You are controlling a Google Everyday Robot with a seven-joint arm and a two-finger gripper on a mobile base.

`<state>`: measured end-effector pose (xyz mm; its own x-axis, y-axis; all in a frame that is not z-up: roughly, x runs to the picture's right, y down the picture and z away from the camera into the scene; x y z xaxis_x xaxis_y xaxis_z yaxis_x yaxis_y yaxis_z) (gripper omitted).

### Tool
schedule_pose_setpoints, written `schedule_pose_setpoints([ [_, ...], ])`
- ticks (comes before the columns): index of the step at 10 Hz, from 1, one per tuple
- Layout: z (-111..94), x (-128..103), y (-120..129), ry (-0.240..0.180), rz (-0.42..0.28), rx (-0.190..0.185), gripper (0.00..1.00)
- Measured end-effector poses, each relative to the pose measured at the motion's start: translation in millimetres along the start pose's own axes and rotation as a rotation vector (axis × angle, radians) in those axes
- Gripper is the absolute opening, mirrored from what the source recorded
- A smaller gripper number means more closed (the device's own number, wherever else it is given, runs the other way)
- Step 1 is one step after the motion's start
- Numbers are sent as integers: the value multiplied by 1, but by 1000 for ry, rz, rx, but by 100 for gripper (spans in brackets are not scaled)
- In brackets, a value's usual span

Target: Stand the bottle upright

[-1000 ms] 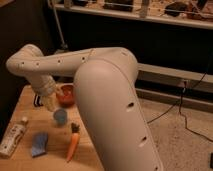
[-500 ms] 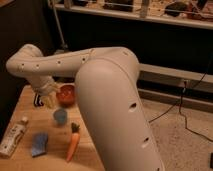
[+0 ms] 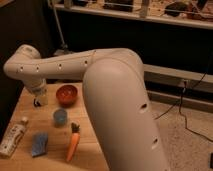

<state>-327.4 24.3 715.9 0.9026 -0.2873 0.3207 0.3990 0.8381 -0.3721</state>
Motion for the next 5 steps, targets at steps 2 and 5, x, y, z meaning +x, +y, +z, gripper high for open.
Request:
schedule_pose_setpoints([
  [2, 1, -12, -1, -16, -176, -1, 65],
  [5, 5, -34, -10, 11, -346, -23, 65],
])
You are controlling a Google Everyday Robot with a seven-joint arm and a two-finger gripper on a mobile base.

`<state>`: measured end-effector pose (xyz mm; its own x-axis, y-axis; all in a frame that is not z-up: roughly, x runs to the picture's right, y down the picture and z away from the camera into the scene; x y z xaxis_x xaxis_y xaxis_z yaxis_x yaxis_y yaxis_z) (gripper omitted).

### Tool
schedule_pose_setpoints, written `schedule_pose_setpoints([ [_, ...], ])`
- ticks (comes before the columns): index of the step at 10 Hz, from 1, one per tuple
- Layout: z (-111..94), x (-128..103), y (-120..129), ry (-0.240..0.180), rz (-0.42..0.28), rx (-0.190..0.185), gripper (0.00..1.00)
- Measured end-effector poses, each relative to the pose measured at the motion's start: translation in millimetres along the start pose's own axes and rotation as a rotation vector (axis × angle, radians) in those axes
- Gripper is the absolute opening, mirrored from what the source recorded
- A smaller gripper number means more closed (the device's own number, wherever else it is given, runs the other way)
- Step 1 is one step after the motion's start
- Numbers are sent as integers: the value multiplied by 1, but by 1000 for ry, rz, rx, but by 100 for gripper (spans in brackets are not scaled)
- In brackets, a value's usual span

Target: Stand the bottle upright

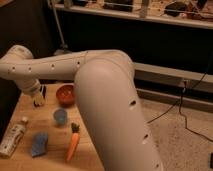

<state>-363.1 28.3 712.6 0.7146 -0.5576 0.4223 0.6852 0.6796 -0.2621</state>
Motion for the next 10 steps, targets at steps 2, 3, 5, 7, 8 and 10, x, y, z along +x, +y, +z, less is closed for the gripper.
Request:
schedule_pose_setpoints([
  [2, 2, -15, -13, -6, -75, 4, 65],
  [3, 4, -23, -20, -17, -129, 11, 65],
  [5, 7, -29, -29, -33, -195, 19, 65],
  [7, 8, -31, -36, -58, -246, 17, 65],
  [8, 9, -32, -39, -63, -262, 16, 65],
  [10, 9, -32, -39, -63, -263, 15, 65],
])
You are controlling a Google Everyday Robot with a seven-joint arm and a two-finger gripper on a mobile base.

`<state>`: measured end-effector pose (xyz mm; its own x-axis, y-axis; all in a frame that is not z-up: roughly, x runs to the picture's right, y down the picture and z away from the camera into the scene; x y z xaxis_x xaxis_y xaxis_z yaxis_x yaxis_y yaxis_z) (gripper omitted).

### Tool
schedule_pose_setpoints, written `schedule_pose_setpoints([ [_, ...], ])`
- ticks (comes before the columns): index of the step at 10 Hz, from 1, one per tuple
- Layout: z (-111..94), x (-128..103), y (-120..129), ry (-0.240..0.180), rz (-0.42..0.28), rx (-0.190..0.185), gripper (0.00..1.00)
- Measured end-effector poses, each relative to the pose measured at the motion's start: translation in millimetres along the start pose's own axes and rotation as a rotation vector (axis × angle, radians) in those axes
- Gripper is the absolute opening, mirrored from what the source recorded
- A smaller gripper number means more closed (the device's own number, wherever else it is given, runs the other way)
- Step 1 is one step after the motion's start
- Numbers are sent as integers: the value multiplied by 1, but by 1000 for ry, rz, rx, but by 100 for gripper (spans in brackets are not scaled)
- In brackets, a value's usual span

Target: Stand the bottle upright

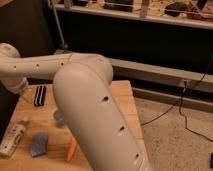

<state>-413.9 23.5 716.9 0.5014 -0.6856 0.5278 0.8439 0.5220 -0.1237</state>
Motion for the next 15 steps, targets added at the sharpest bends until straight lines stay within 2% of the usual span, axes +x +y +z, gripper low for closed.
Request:
schedule_pose_setpoints([
  [3, 2, -2, 0, -6, -10, 6, 65],
  [5, 9, -18, -9, -35, -61, 47, 65],
  [6, 14, -34, -17, -59, -103, 83, 65],
  [8, 21, -41, -21, -77, -136, 115, 65],
  [10, 31, -41, -18, -84, -149, 115, 65],
  [15, 65, -43, -8, -95, -189, 68, 65],
])
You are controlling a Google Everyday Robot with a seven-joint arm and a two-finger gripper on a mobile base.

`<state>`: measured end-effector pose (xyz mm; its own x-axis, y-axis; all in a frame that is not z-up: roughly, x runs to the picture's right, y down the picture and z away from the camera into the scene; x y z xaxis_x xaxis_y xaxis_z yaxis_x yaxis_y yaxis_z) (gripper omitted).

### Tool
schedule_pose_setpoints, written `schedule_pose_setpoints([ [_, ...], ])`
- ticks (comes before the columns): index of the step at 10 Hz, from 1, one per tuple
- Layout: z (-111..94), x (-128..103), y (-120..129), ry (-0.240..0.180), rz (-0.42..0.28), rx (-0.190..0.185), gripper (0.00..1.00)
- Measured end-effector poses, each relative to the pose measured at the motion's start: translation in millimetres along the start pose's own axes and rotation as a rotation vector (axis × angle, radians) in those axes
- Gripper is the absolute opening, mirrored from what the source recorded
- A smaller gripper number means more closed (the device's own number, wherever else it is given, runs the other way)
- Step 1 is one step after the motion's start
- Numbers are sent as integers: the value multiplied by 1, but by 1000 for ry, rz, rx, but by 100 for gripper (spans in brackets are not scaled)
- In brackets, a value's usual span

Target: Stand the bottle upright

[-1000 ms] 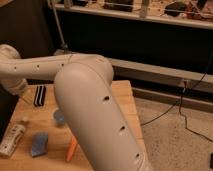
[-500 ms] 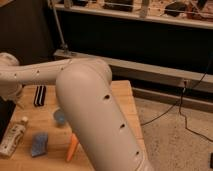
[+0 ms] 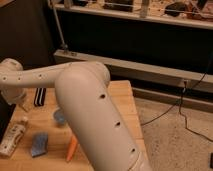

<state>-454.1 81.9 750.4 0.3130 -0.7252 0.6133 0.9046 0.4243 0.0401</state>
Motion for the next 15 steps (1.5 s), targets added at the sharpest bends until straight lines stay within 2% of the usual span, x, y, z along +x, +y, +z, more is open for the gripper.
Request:
schedule_pose_setpoints([
  [2, 15, -7, -1, -19, -48, -23, 65],
  [4, 29, -12, 1, -30, -93, -66, 65],
  [8, 48, -15, 2, -37, -140, -137, 65],
  [12, 65, -16, 5, -49, -163, -159, 65],
  [15, 76, -13, 3, -52, -177, -159, 65],
])
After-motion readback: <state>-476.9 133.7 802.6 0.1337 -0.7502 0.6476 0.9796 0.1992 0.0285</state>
